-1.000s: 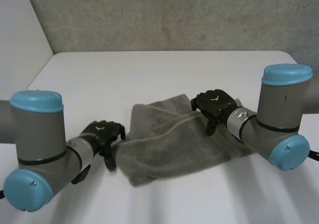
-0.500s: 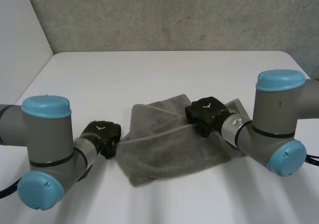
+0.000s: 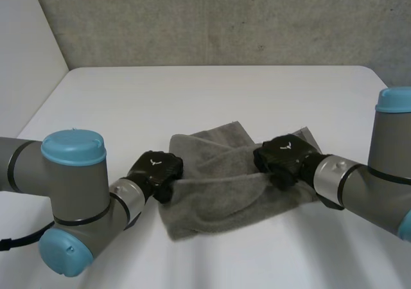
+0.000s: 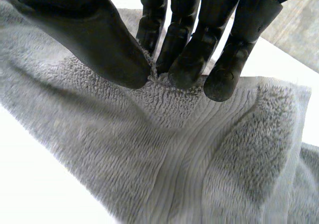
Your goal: Fold the towel.
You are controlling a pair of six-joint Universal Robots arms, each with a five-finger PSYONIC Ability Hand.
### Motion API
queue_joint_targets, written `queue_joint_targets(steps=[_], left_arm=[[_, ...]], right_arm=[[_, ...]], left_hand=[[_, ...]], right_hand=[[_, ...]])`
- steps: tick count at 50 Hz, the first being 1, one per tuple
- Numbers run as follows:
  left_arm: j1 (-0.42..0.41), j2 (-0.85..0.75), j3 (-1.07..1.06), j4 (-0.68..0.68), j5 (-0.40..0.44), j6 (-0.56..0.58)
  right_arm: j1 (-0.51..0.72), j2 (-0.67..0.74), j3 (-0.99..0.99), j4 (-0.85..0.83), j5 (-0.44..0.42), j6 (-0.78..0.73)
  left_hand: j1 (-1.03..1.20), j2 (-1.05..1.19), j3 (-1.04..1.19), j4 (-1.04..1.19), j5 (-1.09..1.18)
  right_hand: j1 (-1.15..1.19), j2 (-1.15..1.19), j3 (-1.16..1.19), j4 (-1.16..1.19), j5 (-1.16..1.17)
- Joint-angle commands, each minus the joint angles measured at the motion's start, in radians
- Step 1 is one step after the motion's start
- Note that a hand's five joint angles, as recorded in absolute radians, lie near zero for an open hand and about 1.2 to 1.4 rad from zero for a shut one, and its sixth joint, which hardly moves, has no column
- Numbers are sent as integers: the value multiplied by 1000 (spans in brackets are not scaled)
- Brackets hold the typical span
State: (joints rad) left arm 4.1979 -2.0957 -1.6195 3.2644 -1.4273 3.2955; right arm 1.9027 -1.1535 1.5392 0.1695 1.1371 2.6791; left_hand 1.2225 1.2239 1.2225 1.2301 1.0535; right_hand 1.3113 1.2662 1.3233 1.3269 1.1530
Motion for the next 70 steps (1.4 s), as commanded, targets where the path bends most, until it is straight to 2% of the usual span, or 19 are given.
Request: queue_joint_targets(steps=[1,5,8,10,11,15,21,24,29,31,32,34,37,42,49,53,56,58,70], left_arm=[[2,0,45,3,2,9],[2,-4,135,3,1,12],[2,-18,282,3,1,15],[2,-21,500,4,-2,29],[2,-21,501,4,-2,29],[2,-6,855,58,-1,23],[1,46,1000,152,-2,0],[2,89,952,164,1,-22],[14,135,676,159,39,-40],[31,175,423,173,120,-34],[31,175,422,173,120,-34],[74,200,200,201,203,-24],[96,203,107,228,234,-16],[93,162,-136,369,265,45],[105,62,-164,414,254,157],[116,25,-151,425,228,177],[116,13,-138,422,217,179],[116,6,-111,414,190,180],[111,63,55,327,179,176]], right_arm=[[-36,-51,19,1,0,-42],[-28,-64,-53,-7,-7,-36],[-22,-58,-209,-25,-13,-16],[-14,-32,-430,-115,-4,19],[-14,-32,-432,-116,-4,19],[-11,-25,-727,-286,48,177],[-21,-29,-846,-360,96,326],[-21,-45,-812,-335,90,360],[-24,-106,-567,-344,44,335],[-25,-178,-368,-381,-76,285],[-25,-178,-367,-381,-77,285],[-30,-215,-170,-393,-169,222],[-42,-222,-80,-400,-197,188],[-62,-235,155,-398,-198,12],[-93,-216,225,-395,-175,-87],[-99,-198,226,-394,-163,-91],[-99,-186,223,-390,-163,-90],[-99,-180,225,-392,-163,-90],[-97,-134,233,-394,-146,-96]], left_hand=[[174,172,174,166,168],[174,172,174,166,168],[174,172,174,166,168],[174,172,174,166,168],[174,172,174,166,168],[174,172,174,166,168],[174,172,174,166,168],[174,172,174,166,168],[174,172,174,166,168],[174,172,174,166,168],[174,172,174,166,168],[174,172,174,166,168],[174,172,174,166,168],[174,172,174,166,168],[174,172,174,166,168],[-162,-164,-162,-170,-168],[-299,-300,-299,-306,-304],[-544,-546,-544,-552,-550],[-803,-804,-803,-811,-809]], right_hand=[[85,130,73,69,69],[85,130,73,69,69],[85,130,73,69,69],[85,130,73,69,69],[85,130,73,69,69],[85,130,73,69,69],[85,130,73,69,69],[85,130,73,69,69],[85,130,73,69,69],[85,130,73,69,69],[85,130,73,69,69],[85,130,73,69,69],[85,130,73,69,69],[85,130,73,69,69],[85,130,73,69,69],[85,130,73,69,69],[85,130,73,69,69],[85,130,73,69,69],[85,130,73,69,69]])
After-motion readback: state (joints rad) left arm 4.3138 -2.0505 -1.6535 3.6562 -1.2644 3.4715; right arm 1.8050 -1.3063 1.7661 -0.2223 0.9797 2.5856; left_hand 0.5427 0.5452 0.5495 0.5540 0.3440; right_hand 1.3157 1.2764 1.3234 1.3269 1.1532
